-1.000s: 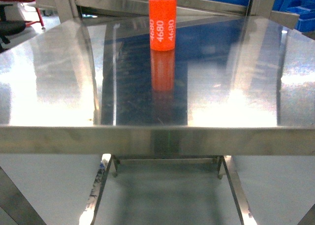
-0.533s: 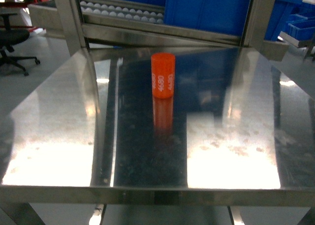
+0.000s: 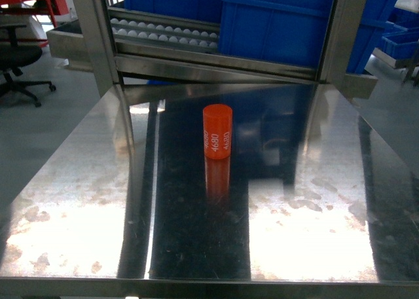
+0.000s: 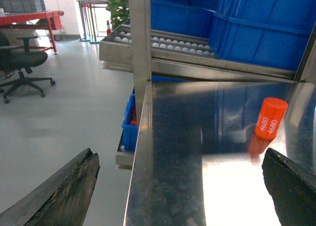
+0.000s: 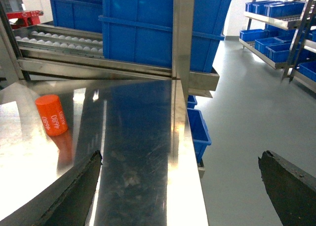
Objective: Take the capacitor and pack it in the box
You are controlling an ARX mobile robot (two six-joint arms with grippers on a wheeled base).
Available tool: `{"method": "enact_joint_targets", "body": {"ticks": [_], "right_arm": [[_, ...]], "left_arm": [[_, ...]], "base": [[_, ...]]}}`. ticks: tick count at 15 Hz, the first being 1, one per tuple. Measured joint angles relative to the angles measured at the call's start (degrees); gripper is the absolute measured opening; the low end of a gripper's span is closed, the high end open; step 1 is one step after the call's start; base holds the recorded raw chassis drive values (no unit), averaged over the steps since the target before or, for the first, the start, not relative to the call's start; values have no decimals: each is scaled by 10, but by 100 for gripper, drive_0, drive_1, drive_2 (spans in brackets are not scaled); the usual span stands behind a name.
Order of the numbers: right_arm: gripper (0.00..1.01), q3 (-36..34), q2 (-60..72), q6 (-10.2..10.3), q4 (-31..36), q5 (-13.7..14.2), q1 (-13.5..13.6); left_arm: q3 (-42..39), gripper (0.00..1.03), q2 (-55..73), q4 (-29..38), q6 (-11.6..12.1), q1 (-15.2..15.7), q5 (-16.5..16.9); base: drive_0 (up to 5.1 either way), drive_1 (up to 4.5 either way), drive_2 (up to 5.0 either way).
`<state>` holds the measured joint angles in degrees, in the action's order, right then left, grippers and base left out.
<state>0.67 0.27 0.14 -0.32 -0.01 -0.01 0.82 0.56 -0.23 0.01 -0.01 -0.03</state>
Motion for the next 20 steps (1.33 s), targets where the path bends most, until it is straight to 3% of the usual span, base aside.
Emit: {"method": "enact_joint_targets", "body": {"ticks": [19,20], "right_arm": [[98,0,0,0,0,0,0],[98,0,0,0,0,1,0]], "left_arm": [[0,98,1,-3,-1,-1,-5],[6,98,60,16,-35,-55,-126]], "base": [[0,0,0],[0,0,0]]}}
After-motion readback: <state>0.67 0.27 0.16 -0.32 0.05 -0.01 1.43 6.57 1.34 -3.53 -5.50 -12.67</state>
